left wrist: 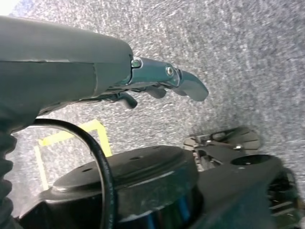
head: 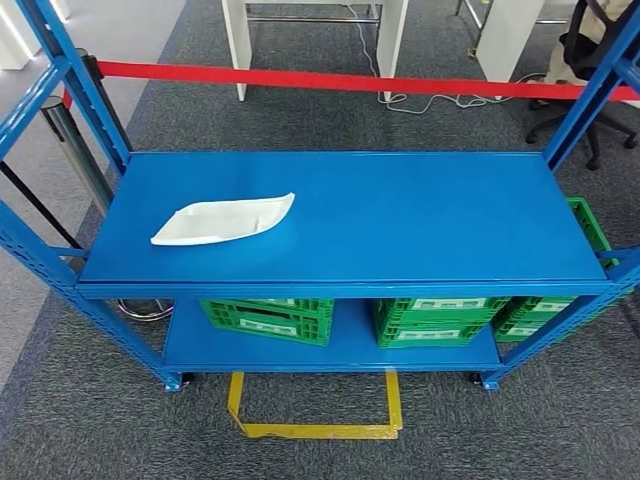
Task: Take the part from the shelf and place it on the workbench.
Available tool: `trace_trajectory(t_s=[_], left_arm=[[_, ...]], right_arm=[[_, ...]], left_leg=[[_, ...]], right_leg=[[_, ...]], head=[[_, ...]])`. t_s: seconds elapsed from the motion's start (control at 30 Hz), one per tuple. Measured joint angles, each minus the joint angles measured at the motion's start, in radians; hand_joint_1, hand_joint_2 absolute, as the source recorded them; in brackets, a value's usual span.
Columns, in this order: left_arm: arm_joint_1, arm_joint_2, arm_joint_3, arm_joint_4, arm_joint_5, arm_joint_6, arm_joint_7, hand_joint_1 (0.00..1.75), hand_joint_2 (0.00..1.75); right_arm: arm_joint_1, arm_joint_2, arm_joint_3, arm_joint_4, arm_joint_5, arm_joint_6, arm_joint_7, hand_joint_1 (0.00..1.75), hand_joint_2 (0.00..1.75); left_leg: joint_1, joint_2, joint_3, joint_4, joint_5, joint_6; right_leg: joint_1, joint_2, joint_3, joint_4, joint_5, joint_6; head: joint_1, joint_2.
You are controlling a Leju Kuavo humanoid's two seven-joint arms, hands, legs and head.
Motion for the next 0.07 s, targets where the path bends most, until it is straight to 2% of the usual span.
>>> trace_trajectory(t_s=[0.03, 0.07], left_arm=[[0.005, 0.001, 0.023, -0.007, -0.022, -0.005, 0.004, 0.00, 0.00], [0.007, 0.001, 0.034, -0.010, -0.033, -0.008, 0.006, 0.00, 0.00]], right_arm=[[0.007, -0.003, 0.009, -0.001, -0.017, 0.002, -0.003, 0.00, 1.75], [0.011, -0.004, 0.013, -0.001, -0.026, 0.003, -0.005, 0.00, 1.75]], left_leg=[[-0.001, 0.002, -0.001, 0.000, 0.000, 0.003], [-0.001, 0.004, -0.001, 0.000, -0.001, 0.005]], right_leg=[[0.000, 0.000, -0.031, 0.065, -0.033, 0.002], [0.000, 0.000, -0.048, 0.102, -0.051, 0.003]], head=[[0.003, 0.000], [0.004, 0.000]])
